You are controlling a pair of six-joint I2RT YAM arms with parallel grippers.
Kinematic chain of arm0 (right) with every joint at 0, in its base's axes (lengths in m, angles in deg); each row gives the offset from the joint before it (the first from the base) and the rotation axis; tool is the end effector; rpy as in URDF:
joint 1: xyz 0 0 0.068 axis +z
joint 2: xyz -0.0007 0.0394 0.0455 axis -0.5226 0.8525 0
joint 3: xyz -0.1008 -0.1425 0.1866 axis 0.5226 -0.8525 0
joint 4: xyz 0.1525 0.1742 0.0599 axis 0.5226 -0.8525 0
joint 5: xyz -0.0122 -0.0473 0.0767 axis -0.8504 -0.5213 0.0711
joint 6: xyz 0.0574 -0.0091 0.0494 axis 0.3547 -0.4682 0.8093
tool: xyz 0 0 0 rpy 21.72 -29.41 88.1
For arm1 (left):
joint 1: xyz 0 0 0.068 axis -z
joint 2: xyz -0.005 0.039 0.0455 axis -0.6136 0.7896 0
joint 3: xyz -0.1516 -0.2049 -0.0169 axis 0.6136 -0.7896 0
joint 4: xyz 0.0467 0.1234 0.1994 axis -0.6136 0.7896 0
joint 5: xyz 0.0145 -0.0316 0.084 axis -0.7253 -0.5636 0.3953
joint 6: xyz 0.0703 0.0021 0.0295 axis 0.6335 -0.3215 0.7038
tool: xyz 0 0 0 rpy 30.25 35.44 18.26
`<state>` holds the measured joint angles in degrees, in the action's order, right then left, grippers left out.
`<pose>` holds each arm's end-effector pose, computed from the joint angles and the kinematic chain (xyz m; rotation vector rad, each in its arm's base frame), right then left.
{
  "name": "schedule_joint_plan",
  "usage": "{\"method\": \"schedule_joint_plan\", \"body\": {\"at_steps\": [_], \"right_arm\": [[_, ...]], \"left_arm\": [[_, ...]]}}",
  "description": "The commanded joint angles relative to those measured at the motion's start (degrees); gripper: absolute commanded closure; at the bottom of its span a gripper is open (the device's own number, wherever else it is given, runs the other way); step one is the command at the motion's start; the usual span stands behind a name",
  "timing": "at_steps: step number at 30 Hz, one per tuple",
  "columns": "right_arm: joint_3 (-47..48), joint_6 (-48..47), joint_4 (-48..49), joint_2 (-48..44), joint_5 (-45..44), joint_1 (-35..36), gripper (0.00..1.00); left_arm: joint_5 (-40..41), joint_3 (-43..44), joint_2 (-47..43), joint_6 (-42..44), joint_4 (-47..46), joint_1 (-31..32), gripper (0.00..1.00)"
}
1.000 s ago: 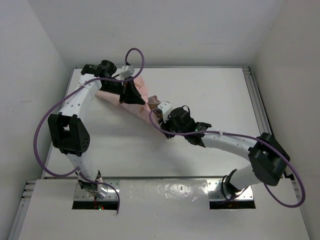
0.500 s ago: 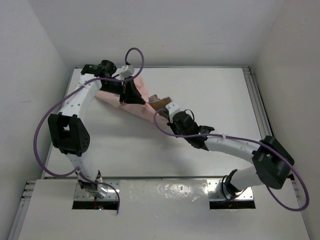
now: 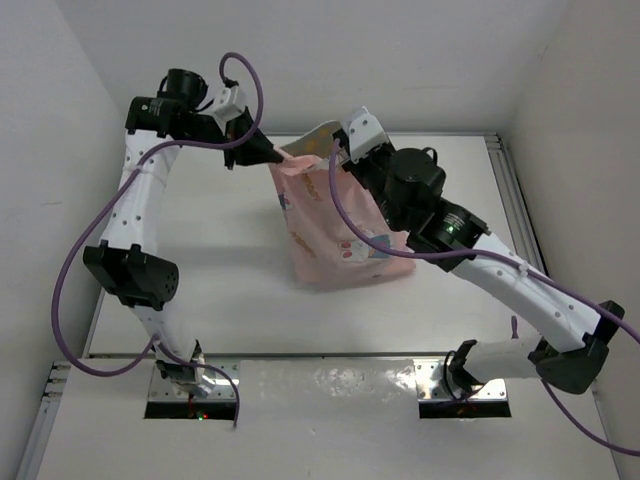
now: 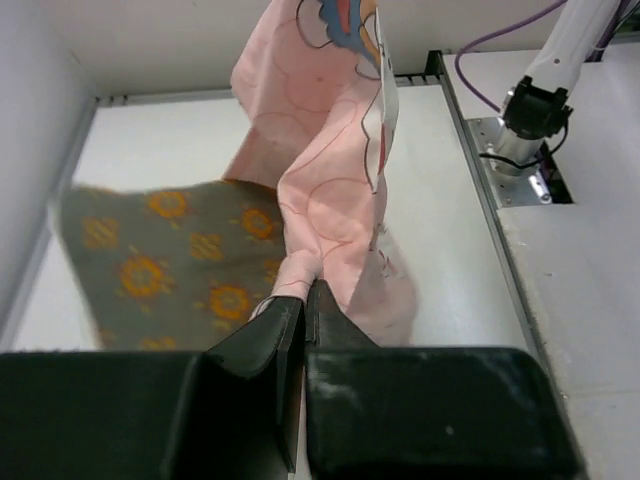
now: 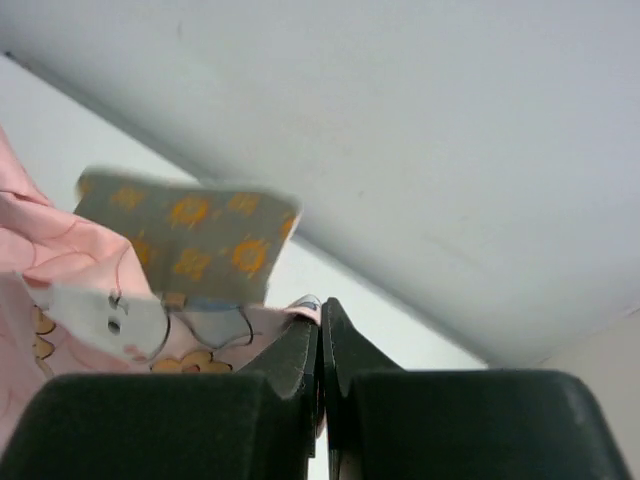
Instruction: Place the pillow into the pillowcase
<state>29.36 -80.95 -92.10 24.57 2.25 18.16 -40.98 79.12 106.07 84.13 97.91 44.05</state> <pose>0.2180 0.2017 0.4249 -0.4676 1.5208 -0.0259 0.2982 -0.0965 0.4092 1.3727 1.2184 -1.0944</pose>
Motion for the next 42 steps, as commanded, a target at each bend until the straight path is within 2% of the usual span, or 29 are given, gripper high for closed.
{"method": "schedule_joint_plan", "body": {"at_steps": [1, 3, 6, 9, 11, 13, 15, 16, 17, 18, 19, 20, 21, 22, 24, 26, 27, 29, 31, 32, 33, 34, 35, 36, 37, 40, 41, 42], "right_arm": [[6.2, -10.0, 4.0, -0.2, -2.8, 1.5, 1.00], [5.7, -11.5, 5.6, -1.0, -3.0, 1.4, 1.00], [0.7, -9.3, 5.7, -3.1, -3.9, 1.2, 1.00], [-7.8, -4.6, 5.8, -5.8, -4.1, 1.2, 1.00], [-9.3, -3.8, 7.6, -6.1, -4.7, 1.2, 1.00], [-5.8, -4.5, 6.8, -5.6, -4.9, 1.4, 1.00], [-0.5, -7.5, 7.2, -5.2, -4.7, 1.4, 1.00], [1.3, -8.8, 7.7, -4.9, -4.7, 1.3, 1.00], [2.7, -10.0, 8.3, -4.7, -4.7, 1.2, 1.00], [5.5, -12.0, 9.1, -4.6, -4.5, 1.0, 1.00], [6.8, -12.3, 9.1, -4.5, -4.3, 1.0, 1.00], [8.3, -12.2, 9.0, -4.5, -3.8, 0.9, 1.00], [8.4, -11.6, 8.9, -4.5, -2.8, 0.9, 1.00], [8.1, -10.5, 8.9, -5.1, -2.4, 0.9, 1.00], [4.3, -6.8, 9.1, -5.6, -1.8, 0.7, 1.00], [0.7, -2.8, 8.3, -5.4, -2.1, 0.4, 1.00], [-2.3, -2.5, 7.3, -4.8, -2.2, -0.2, 1.00], [-1.5, -1.6, 4.7, -2.0, -2.6, -2.5, 1.00], [4.8, 0.6, 1.0, 0.4, 0.0, -5.0, 1.00], [12.9, 2.9, -1.9, 2.3, 1.8, -7.4, 1.00], [16.9, 4.0, -2.8, 3.2, 3.3, -8.1, 1.00], [20.6, 4.4, -3.4, 4.0, 5.1, -8.6, 1.00], [26.1, 4.4, -4.5, 5.2, 5.9, -8.6, 1.00], [27.2, 4.6, -4.7, 5.2, 6.8, -8.5, 1.00], [27.1, 6.0, -4.7, 4.8, 8.2, -8.4, 1.00], [16.0, 10.0, -4.0, 1.6, 9.6, -9.8, 1.00], [11.0, 10.9, -4.6, 1.9, 9.7, -10.6, 1.00], [10.6, 11.7, -5.6, 2.7, 9.7, -11.3, 1.00]], "left_arm": [[-11.9, 8.6, 0.8, -1.7, -1.1, -0.7, 1.00], [-12.0, 13.4, 1.1, -2.2, -1.5, -1.2, 1.00], [-11.8, 13.0, 0.5, -2.6, -3.2, -2.9, 1.00], [-11.8, 4.9, -0.1, -0.5, -3.2, -4.7, 1.00], [-11.8, 1.1, 0.4, 0.4, -2.5, -5.8, 1.00], [-11.8, 3.8, 2.5, 0.5, -1.1, -6.2, 1.00], [-11.7, 12.7, 4.6, -0.6, -1.3, -7.8, 1.00], [-11.6, 16.2, 5.1, -3.3, -6.2, -8.3, 1.00], [-10.7, 19.4, 5.0, -9.3, -13.5, -8.3, 1.00], [-2.7, 19.0, 2.7, -31.7, -23.0, -6.8, 1.00], [7.3, 17.4, 1.4, -46.8, -46.0, -5.2, 1.00], [22.7, 15.4, 0.5, -65.6, -51.5, -5.1, 1.00], [23.7, 14.7, 0.8, -73.0, -62.7, -7.8, 1.00], [23.2, 13.2, 1.2, -78.9, -67.8, -8.7, 1.00], [23.3, 10.4, 2.2, -86.4, -70.9, -9.3, 1.00], [24.5, 7.3, 1.9, -84.8, -66.8, -8.2, 1.00], [27.2, 6.6, 1.5, -80.3, -61.2, -6.8, 1.00], [30.9, 5.7, 1.3, -76.1, -57.5, -4.5, 1.00], [32.7, 9.8, 1.6, -75.7, -56.5, -4.2, 1.00], [37.4, 12.4, 1.8, -74.6, -54.5, -4.3, 1.00], [40.2, 16.7, 1.6, -73.4, -53.4, -4.2, 1.00], [43.3, 17.5, 1.3, -70.1, -52.4, -4.1, 1.00], [50.0, 17.5, -0.2, -68.4, -50.1, -3.5, 1.00], [52.6, 15.8, -1.1, -66.5, -48.7, -3.1, 1.00], [55.0, 14.1, -1.8, -63.6, -47.2, -2.8, 1.00], [60.0, 3.3, -4.6, -59.0, -43.3, -2.7, 1.00], [60.7, 1.8, -4.5, -59.3, -42.5, -4.2, 1.00], [60.5, 3.5, -4.0, -60.0, -42.2, -5.1, 1.00]]}}
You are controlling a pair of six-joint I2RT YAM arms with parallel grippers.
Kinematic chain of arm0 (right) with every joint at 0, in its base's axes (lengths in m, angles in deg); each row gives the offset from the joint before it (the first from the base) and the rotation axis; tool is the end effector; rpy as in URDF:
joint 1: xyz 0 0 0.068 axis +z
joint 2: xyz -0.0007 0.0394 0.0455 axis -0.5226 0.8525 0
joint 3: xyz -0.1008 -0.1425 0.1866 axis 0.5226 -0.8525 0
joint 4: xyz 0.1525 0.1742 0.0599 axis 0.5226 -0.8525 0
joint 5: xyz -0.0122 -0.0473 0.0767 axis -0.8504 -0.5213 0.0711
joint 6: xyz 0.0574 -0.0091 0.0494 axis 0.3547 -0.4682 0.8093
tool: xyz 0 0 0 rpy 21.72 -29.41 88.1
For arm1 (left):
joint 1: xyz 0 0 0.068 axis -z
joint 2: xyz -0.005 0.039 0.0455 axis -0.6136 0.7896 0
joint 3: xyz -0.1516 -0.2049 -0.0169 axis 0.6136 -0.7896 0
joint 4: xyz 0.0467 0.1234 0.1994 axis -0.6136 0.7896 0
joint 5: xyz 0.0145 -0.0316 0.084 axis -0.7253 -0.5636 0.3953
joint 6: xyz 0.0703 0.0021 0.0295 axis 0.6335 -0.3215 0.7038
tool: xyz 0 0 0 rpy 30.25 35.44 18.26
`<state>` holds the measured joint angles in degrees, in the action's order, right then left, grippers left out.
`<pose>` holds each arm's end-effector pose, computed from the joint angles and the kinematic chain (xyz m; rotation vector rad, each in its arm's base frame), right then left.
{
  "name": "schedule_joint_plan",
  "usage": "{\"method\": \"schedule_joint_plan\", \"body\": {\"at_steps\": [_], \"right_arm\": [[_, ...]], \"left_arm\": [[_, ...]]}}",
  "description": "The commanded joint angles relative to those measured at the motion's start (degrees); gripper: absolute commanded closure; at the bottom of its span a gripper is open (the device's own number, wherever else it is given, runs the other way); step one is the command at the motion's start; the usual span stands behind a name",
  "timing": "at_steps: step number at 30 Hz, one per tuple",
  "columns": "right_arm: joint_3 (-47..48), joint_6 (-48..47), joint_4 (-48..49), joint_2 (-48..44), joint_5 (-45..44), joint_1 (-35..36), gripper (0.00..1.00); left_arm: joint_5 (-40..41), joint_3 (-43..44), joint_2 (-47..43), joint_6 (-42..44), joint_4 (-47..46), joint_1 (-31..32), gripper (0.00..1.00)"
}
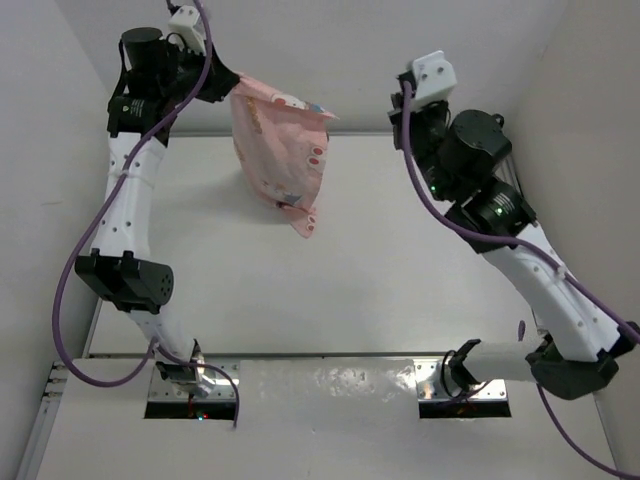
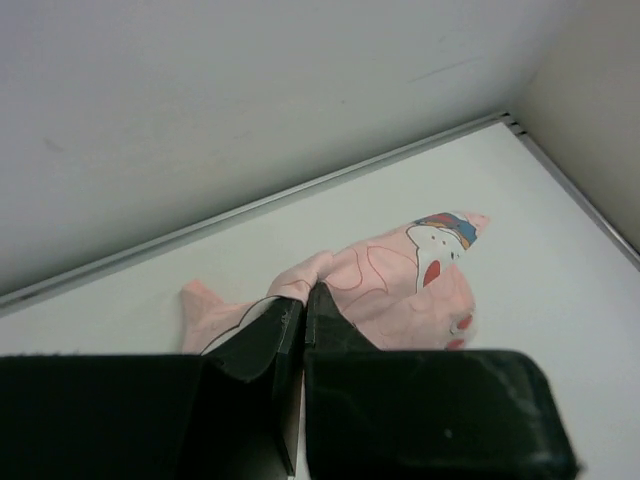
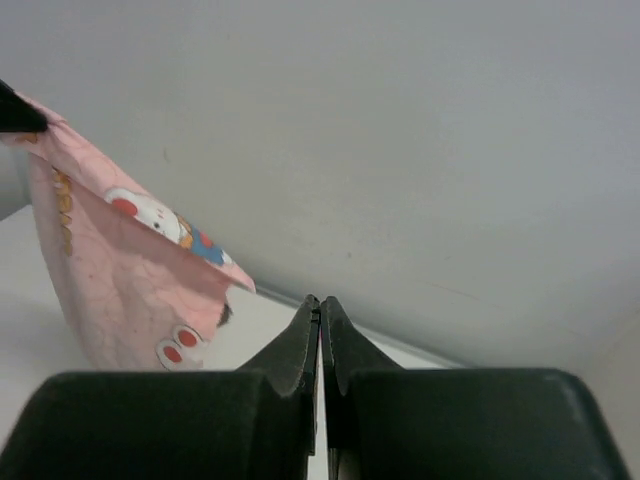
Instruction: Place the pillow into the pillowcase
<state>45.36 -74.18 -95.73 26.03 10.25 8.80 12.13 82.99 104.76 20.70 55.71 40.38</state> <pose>0.2292 0.1580 0.5031 -0.2573 1.3985 0.1167 0.3719 -0.0466 0.4740 0.3888 1.7157 -0.4610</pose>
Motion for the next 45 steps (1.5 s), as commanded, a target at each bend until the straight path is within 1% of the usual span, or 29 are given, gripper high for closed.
{"method": "schedule_joint_plan", "body": {"at_steps": [1, 2, 3, 4, 6, 7, 8, 9, 10, 11, 12, 13, 14, 15, 18, 19, 21, 22, 24, 27, 28, 29, 30, 31, 32, 35, 39, 41, 45], "right_arm": [[-4.4, 6.9, -3.3, 2.2, 2.1, -3.6, 1.00], [-0.4, 7.7, -4.6, 3.0, 4.6, -4.4, 1.00], [1.7, 8.3, -4.5, 4.4, 6.3, -4.7, 1.00], [5.7, 8.9, -4.5, 4.8, 7.7, -5.1, 1.00], [7.6, 8.7, -4.0, 6.0, 12.4, -5.1, 1.00], [6.1, 8.2, -3.4, 6.1, 14.6, -4.5, 0.96], [4.7, 8.2, -3.4, 6.1, 17.1, -4.5, 0.74], [3.2, 8.6, -3.5, 6.0, 22.2, -4.5, 0.64], [0.2, 9.7, -3.8, 6.4, 24.5, -4.9, 0.53], [-1.5, 10.1, -3.4, 6.6, 27.0, -5.4, 0.38], [-2.7, 12.2, -3.0, 6.7, 30.8, -5.9, 0.32], [-4.9, 13.4, -1.7, 7.0, 33.0, -6.8, 0.26], [-5.9, 13.6, -1.1, 6.9, 35.2, -7.2, 0.19], [-7.1, 13.8, -0.2, 6.8, 38.2, -7.4, 0.17], [-8.6, 11.1, -0.1, 6.4, 40.9, -6.2, 0.14], [-9.5, 10.9, 0.1, 6.3, 39.6, -4.9, 0.14], [-9.9, 8.1, 0.5, 6.1, 37.9, -3.8, 0.14], [-9.6, 7.6, 0.8, 6.1, 37.5, -3.3, 0.14], [-8.3, 8.4, 0.9, 6.5, 38.2, -3.1, 0.14], [-7.7, 8.7, 1.3, 7.7, 38.0, -1.6, 0.12], [-7.7, 8.7, 2.1, 8.2, 36.9, -1.0, 0.08], [-7.6, 9.1, 2.5, 9.5, 34.0, -0.3, 0.07], [-7.2, 9.7, 3.1, 10.3, 33.2, -0.4, 0.03], [-7.1, 10.1, 3.6, 11.0, 32.6, -0.9, 0.02], [-7.1, 13.4, 4.3, 12.3, 32.3, -1.5, 0.02], [-7.6, 15.9, 7.3, 13.9, 30.3, -4.2, 0.02], [-11.2, 16.4, 13.3, 14.0, 28.7, -6.1, 0.03], [-12.2, 16.3, 14.2, 14.0, 29.7, -7.2, 0.03], [-14.6, 16.7, 15.6, 12.7, 29.0, -9.5, 0.03]], "left_arm": [[7.0, 2.2, -2.0, 2.1, 0.4, -2.3, 1.00], [5.4, 5.6, -0.5, 2.0, 0.5, -2.5, 1.00], [4.2, 11.0, -0.2, 2.1, -0.2, -3.9, 1.00], [1.5, 12.0, -1.1, 2.6, -1.1, -3.8, 1.00], [-0.7, 7.1, -4.1, 4.0, -5.6, -1.4, 1.00], [-2.1, 4.6, -7.1, 5.9, -6.3, -0.3, 1.00], [-3.3, 2.7, -7.7, 6.4, -6.0, 1.2, 1.00], [-4.3, 1.7, -8.0, 6.7, -4.9, 1.8, 1.00], [-6.3, 2.1, -7.5, 6.3, -3.9, 2.1, 1.00], [-7.6, 3.0, -7.3, 6.1, -2.6, 2.1, 1.00], [-9.0, 3.5, -7.3, 6.3, -2.7, 2.0, 1.00], [-12.1, 3.8, -7.5, 6.9, -3.1, 1.3, 1.00], [-13.1, 4.5, -7.7, 7.1, -4.1, 1.1, 1.00], [-13.4, 4.6, -7.9, 7.0, -4.4, 0.8, 1.00], [-14.1, 4.7, -8.0, 7.4, -4.8, 0.9, 1.00], [-17.3, 4.4, -8.1, 8.8, -5.0, 0.6, 1.00], [-20.6, 3.4, -8.0, 9.9, -5.8, 0.6, 1.00], [-23.5, 3.3, -7.6, 9.9, -6.7, 0.8, 1.00], [-26.9, 2.3, -7.2, 9.3, -8.1, 1.4, 1.00], [-25.4, 1.8, -6.8, 7.4, -8.8, 3.0, 1.00], [-25.1, 1.8, -6.7, 7.1, -8.8, 4.0, 1.00], [-25.1, 1.9, -6.7, 6.5, -9.0, 4.3, 1.00], [-25.6, 1.9, -6.6, 6.3, -9.5, 4.9, 1.00], [-26.2, 2.0, -6.7, 6.0, -9.8, 5.0, 1.00], [-26.7, 2.1, -6.7, 5.6, -10.2, 5.0, 1.00], [-27.7, 2.1, -7.3, 6.0, -10.0, 5.0, 1.00], [-28.1, 1.8, -7.8, 7.7, -7.9, 5.1, 1.00], [-28.6, 1.9, -7.9, 7.9, -7.7, 5.1, 1.00], [-29.6, 2.2, -7.9, 8.2, -7.2, 5.0, 1.00]]}}
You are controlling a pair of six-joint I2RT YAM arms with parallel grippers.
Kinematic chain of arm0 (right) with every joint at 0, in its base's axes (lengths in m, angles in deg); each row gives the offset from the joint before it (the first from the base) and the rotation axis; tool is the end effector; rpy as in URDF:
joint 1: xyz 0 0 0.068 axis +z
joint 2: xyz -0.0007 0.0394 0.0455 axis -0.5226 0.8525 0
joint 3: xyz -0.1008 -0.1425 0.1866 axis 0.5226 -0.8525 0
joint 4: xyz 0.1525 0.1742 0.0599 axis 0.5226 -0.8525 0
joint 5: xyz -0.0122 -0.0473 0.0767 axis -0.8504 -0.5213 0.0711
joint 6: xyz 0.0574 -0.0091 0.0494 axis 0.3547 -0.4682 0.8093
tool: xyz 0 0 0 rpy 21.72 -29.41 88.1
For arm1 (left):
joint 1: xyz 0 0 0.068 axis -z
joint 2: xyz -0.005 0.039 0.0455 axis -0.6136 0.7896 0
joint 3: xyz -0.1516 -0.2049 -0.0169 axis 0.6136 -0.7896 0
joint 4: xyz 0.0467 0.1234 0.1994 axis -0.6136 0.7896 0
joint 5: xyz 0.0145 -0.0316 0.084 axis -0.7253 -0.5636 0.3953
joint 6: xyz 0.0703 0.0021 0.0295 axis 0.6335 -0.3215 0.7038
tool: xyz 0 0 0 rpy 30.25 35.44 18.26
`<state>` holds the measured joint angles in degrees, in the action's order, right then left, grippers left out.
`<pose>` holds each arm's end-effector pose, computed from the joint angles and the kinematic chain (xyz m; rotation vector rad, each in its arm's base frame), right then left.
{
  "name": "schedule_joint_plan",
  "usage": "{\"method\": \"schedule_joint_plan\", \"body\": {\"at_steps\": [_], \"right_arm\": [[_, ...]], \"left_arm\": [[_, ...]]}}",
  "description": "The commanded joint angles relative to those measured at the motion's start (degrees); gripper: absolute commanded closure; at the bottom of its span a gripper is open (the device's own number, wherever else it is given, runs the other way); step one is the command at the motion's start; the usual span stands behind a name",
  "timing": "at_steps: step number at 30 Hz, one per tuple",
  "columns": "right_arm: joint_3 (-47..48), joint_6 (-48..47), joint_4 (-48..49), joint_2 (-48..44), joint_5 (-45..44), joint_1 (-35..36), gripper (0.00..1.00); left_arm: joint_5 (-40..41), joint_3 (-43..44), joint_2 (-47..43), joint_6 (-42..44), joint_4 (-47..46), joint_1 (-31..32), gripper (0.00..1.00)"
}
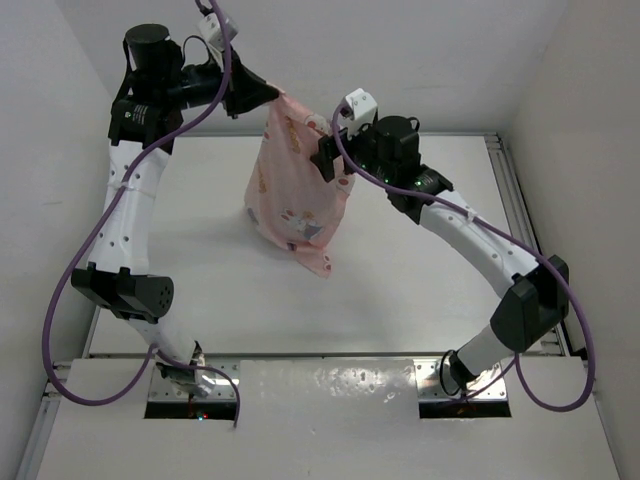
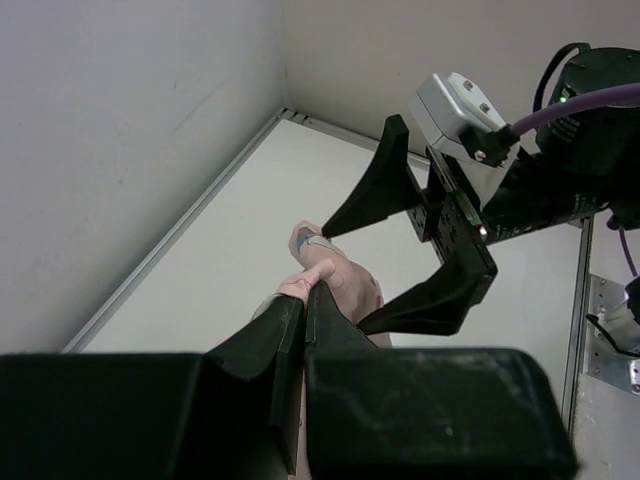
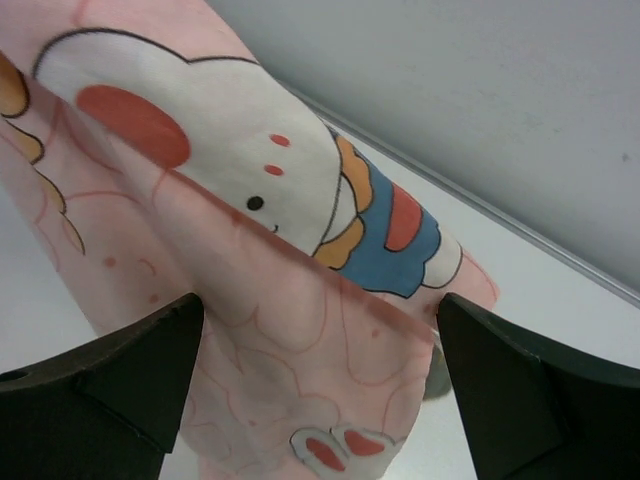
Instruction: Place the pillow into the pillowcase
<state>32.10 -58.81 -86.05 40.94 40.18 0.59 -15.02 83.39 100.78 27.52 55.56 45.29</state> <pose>0.3239 0.2090 0.3631 -0.4697 1.6934 0.5399 0.3172 -0.0947 0.5023 0.9006 1.4380 -0.8101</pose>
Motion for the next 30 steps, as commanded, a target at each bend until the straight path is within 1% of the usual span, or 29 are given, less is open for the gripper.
{"method": "schedule_joint_plan", "body": {"at_steps": [1, 3, 4, 5, 6, 7, 9, 10, 13, 14, 15, 16, 17, 19, 22, 24, 26, 28, 29, 30], "right_arm": [[-2.4, 2.0, 6.8, -3.8, 0.0, -1.9, 0.04], [-6.4, 5.5, 10.2, -5.6, 3.4, -5.5, 0.05], [-7.9, 6.9, 11.6, -7.3, 8.2, -6.7, 0.05], [-10.2, 9.1, 13.0, -7.7, 10.6, -8.9, 0.05], [-10.8, 9.4, 14.2, -8.1, 13.1, -9.7, 0.06], [-10.9, 8.9, 13.6, -8.2, 15.7, -10.1, 0.06], [-9.4, 4.9, 8.4, -8.4, 15.6, -9.6, 0.05], [-9.4, 4.0, 7.4, -8.7, 15.8, -9.2, 0.04], [-12.6, 2.4, 9.4, -10.5, 20.5, -9.8, 0.04], [-12.9, 0.5, 9.2, -11.0, 22.0, -9.2, 0.03], [-12.4, -0.9, 7.4, -11.4, 22.1, -8.5, 0.03], [-10.6, -4.3, 5.8, -11.3, 21.4, -6.6, 0.03], [-9.6, -7.1, 2.9, -11.1, 17.9, -5.8, 0.03], [-7.7, -10.3, 1.6, -10.5, 14.5, -4.1, 0.02], [-4.8, -13.5, 1.4, -8.9, 13.0, -3.4, 0.01], [-1.9, -14.7, 0.4, -6.7, 14.9, -3.6, 0.01], [2.4, -16.1, -4.3, -4.5, 17.2, -3.5, 0.01], [5.7, -16.5, -6.7, -0.9, 19.6, -3.0, 0.01], [7.5, -16.3, -7.9, 0.0, 20.1, -2.7, 0.03], [7.9, -16.0, -7.8, 0.9, 20.7, -2.7, 0.10]], "left_arm": [[-2.8, 1.8, -3.8, 1.5, -6.9, 0.1, 1.00], [-4.1, 1.8, -3.9, 1.6, -6.5, 0.2, 1.00], [-4.7, 1.8, -3.8, 1.6, -6.4, 0.2, 1.00], [-5.2, 1.8, -3.9, 1.7, -6.4, 0.1, 1.00], [-6.1, 1.9, -3.8, 1.7, -6.3, 0.1, 1.00], [-6.3, 1.9, -3.8, 1.7, -6.2, 0.1, 1.00], [-7.1, 2.1, -3.9, 1.7, -6.2, 0.0, 1.00], [-7.6, 2.1, -3.9, 1.8, -6.0, -0.2, 1.00], [-11.6, 2.1, -4.1, 2.2, -6.2, -1.6, 1.00], [-12.3, 2.3, -4.2, 2.2, -6.3, -2.1, 1.00], [-12.1, 2.2, -4.3, 2.2, -6.2, -2.2, 1.00], [-11.9, 2.1, -4.3, 2.2, -6.2, -2.4, 1.00], [-11.3, 2.0, -4.3, 2.1, -6.1, -2.5, 1.00], [-10.3, 1.7, -4.3, 1.8, -5.9, -2.3, 1.00], [-9.9, 1.2, -4.7, 0.8, -5.8, -1.0, 1.00], [-10.4, 0.8, -5.0, 0.4, -5.6, -0.8, 1.00], [-10.8, 0.6, -5.2, 0.2, -5.8, -0.2, 1.00], [-10.8, 0.6, -5.3, -0.1, -6.1, -0.1, 1.00], [-10.5, 0.6, -5.3, -0.6, -6.2, -0.1, 1.00], [-10.3, 0.5, -5.2, -0.7, -6.3, -0.1, 1.00]]}}
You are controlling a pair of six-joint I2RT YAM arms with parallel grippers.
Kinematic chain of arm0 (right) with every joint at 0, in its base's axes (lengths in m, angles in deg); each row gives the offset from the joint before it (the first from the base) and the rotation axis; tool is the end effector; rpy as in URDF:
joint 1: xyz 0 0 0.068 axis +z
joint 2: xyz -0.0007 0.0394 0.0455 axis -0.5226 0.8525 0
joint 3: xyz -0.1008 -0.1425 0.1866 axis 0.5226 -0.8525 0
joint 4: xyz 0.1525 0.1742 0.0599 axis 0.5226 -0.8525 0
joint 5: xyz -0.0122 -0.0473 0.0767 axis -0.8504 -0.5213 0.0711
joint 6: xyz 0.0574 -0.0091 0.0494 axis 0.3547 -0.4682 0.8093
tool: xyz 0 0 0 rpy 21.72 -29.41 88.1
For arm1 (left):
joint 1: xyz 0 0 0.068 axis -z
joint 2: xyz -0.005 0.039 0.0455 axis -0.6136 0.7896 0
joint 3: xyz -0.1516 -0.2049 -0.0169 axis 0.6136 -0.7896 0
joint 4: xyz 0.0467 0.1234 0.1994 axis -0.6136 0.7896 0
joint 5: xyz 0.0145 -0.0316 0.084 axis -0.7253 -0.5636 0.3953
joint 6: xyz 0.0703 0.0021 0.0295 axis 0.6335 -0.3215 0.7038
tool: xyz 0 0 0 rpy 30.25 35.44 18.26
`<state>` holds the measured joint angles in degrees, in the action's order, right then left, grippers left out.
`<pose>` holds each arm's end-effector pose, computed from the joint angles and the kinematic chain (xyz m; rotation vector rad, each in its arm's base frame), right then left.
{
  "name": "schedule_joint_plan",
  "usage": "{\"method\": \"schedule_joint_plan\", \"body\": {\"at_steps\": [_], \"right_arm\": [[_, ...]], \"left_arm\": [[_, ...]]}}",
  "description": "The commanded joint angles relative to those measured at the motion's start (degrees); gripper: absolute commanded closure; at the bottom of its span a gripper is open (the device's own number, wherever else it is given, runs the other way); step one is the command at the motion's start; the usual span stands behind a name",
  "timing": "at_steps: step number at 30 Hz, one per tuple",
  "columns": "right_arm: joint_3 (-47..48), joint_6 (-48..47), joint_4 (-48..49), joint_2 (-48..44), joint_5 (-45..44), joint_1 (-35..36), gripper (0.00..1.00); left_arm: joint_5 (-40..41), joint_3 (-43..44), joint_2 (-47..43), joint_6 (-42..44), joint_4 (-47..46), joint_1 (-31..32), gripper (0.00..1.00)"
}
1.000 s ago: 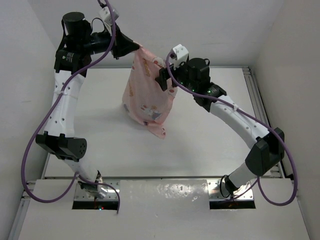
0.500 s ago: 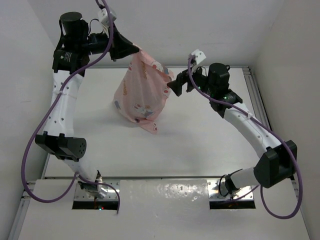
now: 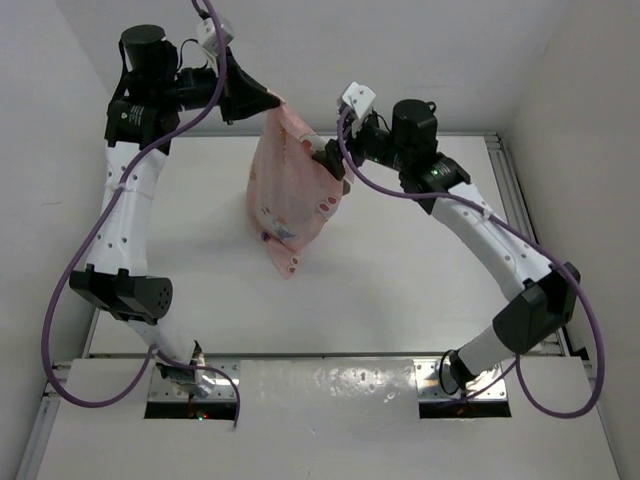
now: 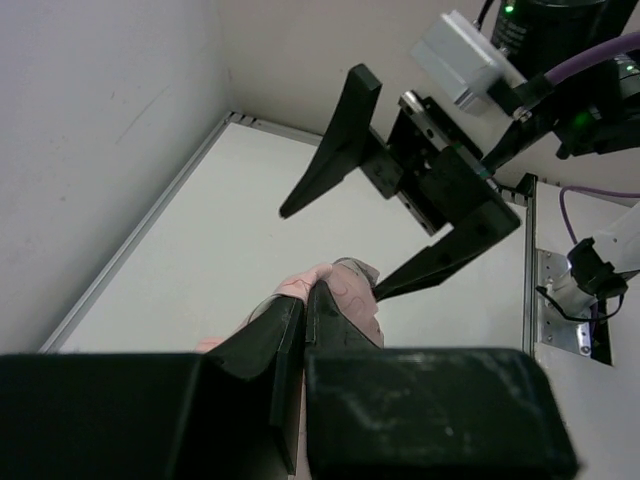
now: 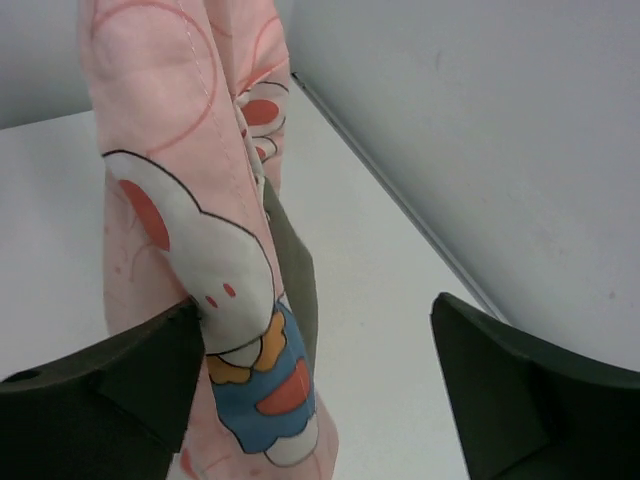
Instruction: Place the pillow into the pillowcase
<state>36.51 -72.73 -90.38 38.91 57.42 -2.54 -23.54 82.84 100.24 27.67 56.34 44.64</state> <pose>0.3111 0.1995 0.3940 -0.8222 1.5055 0.5778 0.3071 -0.0948 0.5020 0.9922 1.3918 -0.9283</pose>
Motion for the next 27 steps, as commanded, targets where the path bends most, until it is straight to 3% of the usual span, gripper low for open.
{"method": "schedule_joint_plan", "body": {"at_steps": [1, 6, 7, 8, 10, 12, 14, 18, 19, 23, 26, 27], "right_arm": [[3.8, -1.7, -3.7, 4.3, 4.2, 0.5, 0.16], [4.7, -0.2, -8.2, 5.0, 8.2, 0.4, 0.59], [4.4, 0.5, -8.7, 4.7, 8.5, 0.5, 0.90], [2.5, 0.9, -8.5, 3.4, 8.1, 0.4, 1.00], [-2.5, 3.6, -6.1, 1.2, 7.4, -0.9, 1.00], [-5.7, 7.9, 2.2, -3.0, 3.2, -2.4, 1.00], [-4.0, 13.9, 6.6, -5.2, -1.2, -4.9, 1.00], [15.0, 14.2, 1.4, -4.4, -11.0, -4.8, 1.00], [21.5, 14.2, 1.6, -4.3, -11.3, -4.1, 1.00], [32.0, 12.7, 2.4, -4.5, -10.9, 0.0, 1.00], [25.6, 12.4, 4.1, -8.6, -11.2, 2.1, 1.00], [18.9, 11.9, 4.1, -10.9, -12.8, 2.3, 1.00]], "left_arm": [[-1.8, 1.1, -4.8, -1.1, -7.2, 0.6, 1.00], [-2.0, 0.2, -5.2, -2.4, -8.3, -0.4, 1.00], [-1.9, -0.1, -5.2, -3.5, -9.4, -1.2, 1.00], [-1.9, -1.1, -5.2, -6.1, -12.0, -1.6, 1.00], [-1.1, -2.1, -5.3, -9.9, -14.7, -3.1, 1.00], [2.0, -3.0, -5.2, -11.2, -17.0, -3.7, 1.00], [6.7, -2.9, -4.9, -12.8, -19.2, -4.7, 1.00], [13.6, 0.6, -4.3, -18.2, -27.3, -6.2, 1.00], [14.9, 1.8, -4.2, -20.5, -31.4, -6.5, 1.00], [14.6, 7.1, -4.1, -27.5, -42.1, -6.6, 1.00], [13.0, 6.6, -5.0, -28.7, -40.5, -5.0, 1.00], [12.9, 5.5, -5.8, -26.2, -38.1, -4.1, 1.00]]}}
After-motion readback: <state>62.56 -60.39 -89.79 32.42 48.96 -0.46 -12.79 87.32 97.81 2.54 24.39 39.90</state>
